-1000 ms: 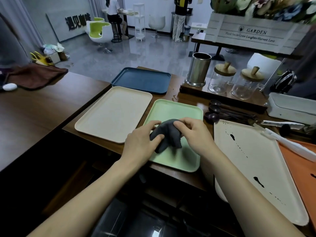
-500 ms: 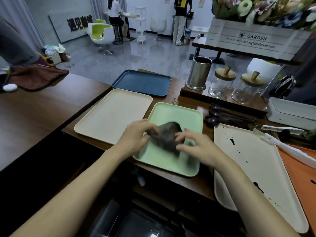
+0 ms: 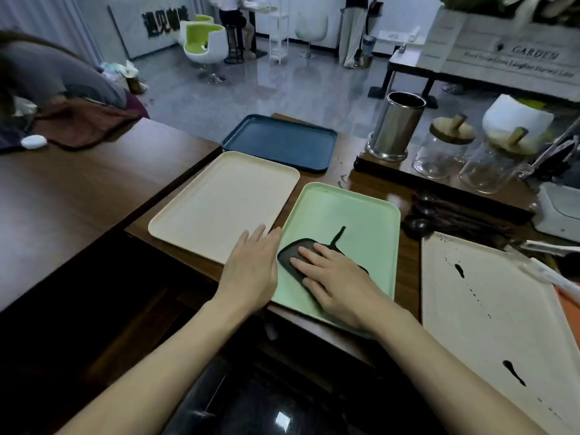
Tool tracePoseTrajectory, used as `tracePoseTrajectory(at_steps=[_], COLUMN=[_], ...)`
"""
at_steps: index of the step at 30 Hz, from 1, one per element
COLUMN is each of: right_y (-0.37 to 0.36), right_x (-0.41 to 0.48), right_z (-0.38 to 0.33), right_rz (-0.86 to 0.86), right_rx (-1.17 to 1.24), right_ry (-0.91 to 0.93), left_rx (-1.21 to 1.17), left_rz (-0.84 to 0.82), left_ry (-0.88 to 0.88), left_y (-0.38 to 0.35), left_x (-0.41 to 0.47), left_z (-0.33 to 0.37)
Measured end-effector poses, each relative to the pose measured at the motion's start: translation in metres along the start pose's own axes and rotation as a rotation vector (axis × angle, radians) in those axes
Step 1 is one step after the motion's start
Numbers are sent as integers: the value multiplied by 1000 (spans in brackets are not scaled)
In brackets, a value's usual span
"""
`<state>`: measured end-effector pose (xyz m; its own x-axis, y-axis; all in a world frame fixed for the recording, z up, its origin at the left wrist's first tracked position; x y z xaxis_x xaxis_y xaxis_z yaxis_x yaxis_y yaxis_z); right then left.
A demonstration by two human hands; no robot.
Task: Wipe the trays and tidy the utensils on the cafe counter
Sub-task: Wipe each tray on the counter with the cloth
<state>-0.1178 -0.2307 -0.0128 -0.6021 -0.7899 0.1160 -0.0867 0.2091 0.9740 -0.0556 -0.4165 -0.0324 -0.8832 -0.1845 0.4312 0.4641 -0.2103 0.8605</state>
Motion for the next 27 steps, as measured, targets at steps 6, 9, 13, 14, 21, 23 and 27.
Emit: tracePoseTrajectory(at_steps=[6,9,13,14,21,23,27], right_y=[-10,-13,-19,-20,-12,-12,-9], right_x=[61,104,138,140,94,68,45], right_z=[28,51,64,63,25,7,-12], right_rz=[90,116,184,189,168,117,46], right_rx=[-4,-53,-83,-85,20,102,144], right_ry=[-167,-264,-366,-380,-256,-212,-141], left_rx=[39,25,-22,-31,-19,-30,-66], left_rz=[54,29,-6,-2,0,12,9], left_ry=[-20,-31,-52,-60,-56,-70,-55], left_y=[-3,-1,2,2,-1,-4,-5], left_x=[0,2,3,4,4,5,6], left_z=[-5,-6,-5,-6,-5,-7,-8])
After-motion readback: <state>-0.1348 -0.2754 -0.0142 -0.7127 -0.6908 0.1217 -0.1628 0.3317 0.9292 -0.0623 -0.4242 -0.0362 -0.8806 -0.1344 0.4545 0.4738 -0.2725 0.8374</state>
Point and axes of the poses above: each hand's wrist, its own x-axis towards the middle knuckle, its own y-axis out of the back of the hand, z = x × y, the point moved 1 cm from there along x, towards the middle knuckle, and after that the axes turned 13 degrees about z, right-handed, at the moved point
